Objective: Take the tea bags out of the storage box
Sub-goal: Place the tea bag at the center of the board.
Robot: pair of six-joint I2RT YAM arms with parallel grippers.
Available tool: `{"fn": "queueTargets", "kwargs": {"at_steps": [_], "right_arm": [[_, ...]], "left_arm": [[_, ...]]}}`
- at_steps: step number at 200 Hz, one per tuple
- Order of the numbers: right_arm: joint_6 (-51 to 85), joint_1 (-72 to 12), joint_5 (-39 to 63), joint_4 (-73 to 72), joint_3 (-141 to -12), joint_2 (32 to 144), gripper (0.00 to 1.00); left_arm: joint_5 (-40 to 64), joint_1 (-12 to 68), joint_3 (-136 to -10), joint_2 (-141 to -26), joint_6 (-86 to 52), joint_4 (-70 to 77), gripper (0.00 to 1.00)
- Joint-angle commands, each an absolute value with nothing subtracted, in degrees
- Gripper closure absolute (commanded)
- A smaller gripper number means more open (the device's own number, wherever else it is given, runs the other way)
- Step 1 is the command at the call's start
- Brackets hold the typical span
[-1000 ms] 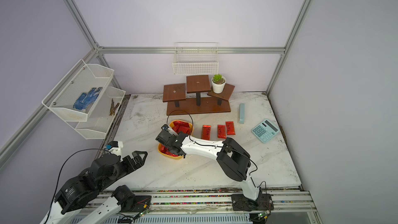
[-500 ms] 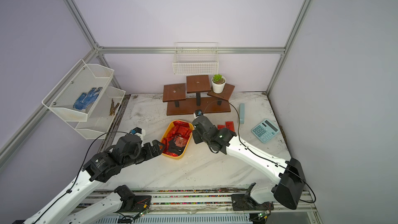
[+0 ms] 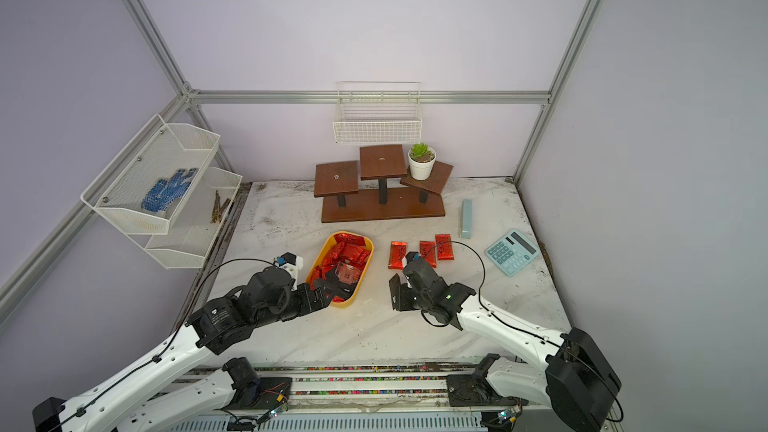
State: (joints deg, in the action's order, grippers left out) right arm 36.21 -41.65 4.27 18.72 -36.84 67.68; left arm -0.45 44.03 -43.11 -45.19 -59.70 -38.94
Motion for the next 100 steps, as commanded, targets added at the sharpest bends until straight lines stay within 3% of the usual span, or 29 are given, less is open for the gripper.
{"fn": "queueTargets", "kwargs": {"at_steps": [1, 82, 100], "right_arm": [[41.31, -40.83, 8.6, 9.57, -34.79, 69.13, 1.0], [42.47, -39.29, 5.7, 8.87, -34.85, 75.77, 1.0], [41.83, -38.97, 3.3, 11.08, -35.38, 76.62, 0.85]], "left_arm": [[-1.66, 44.27, -42.56, -41.85, -61.5, -36.58, 0.05], [-2.64, 44.29, -40.52, -37.89, -61.74, -38.7, 0.04], [-3.18, 44.24, -40.52, -37.07, -61.46, -39.56, 0.03]]}}
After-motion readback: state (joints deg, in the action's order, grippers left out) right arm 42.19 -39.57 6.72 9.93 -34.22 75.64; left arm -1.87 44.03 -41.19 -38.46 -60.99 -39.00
